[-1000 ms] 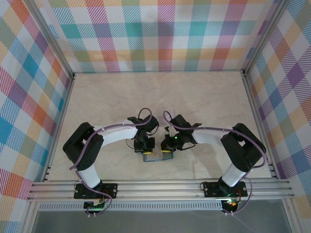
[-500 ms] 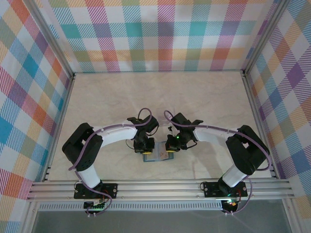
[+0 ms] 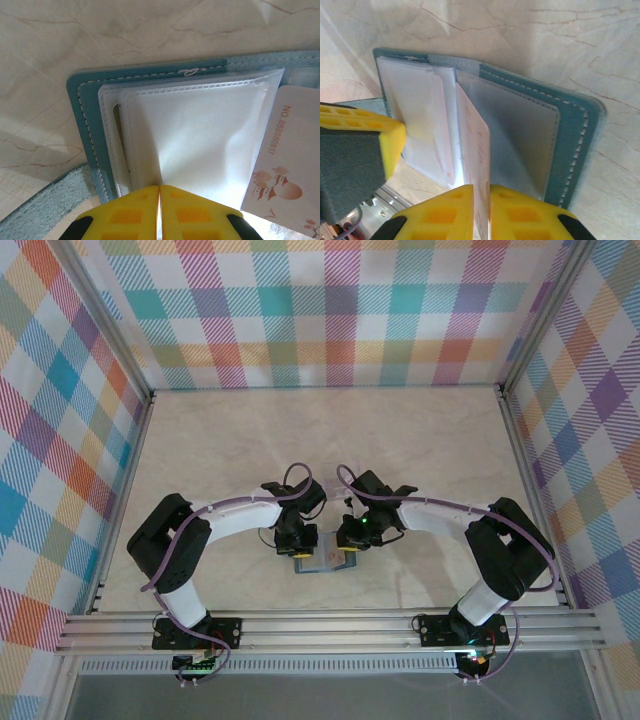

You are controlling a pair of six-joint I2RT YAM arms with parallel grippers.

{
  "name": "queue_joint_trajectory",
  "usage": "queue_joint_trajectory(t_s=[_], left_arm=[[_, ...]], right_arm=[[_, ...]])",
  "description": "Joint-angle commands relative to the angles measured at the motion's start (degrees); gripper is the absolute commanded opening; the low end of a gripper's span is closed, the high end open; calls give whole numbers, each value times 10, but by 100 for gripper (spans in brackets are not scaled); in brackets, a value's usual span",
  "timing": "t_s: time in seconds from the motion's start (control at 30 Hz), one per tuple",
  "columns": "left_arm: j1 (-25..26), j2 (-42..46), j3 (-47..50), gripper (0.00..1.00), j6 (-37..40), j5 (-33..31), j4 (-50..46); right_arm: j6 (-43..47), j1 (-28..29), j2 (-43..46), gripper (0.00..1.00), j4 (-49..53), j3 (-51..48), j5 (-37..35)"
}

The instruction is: Take the credit cards out of the card holder

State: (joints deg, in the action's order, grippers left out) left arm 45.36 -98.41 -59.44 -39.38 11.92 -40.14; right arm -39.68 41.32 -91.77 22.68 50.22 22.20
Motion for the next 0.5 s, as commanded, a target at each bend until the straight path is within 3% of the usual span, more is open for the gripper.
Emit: queue_joint_trajectory(t_s=[0.0, 0.47], left_arm=[[8, -4, 8, 11, 8, -6, -1], [8, 29, 3, 11, 9, -15, -7]], right_arm=[[-18, 1, -1, 18, -28, -11, 19], [-22, 1, 32, 7, -9, -17, -8]])
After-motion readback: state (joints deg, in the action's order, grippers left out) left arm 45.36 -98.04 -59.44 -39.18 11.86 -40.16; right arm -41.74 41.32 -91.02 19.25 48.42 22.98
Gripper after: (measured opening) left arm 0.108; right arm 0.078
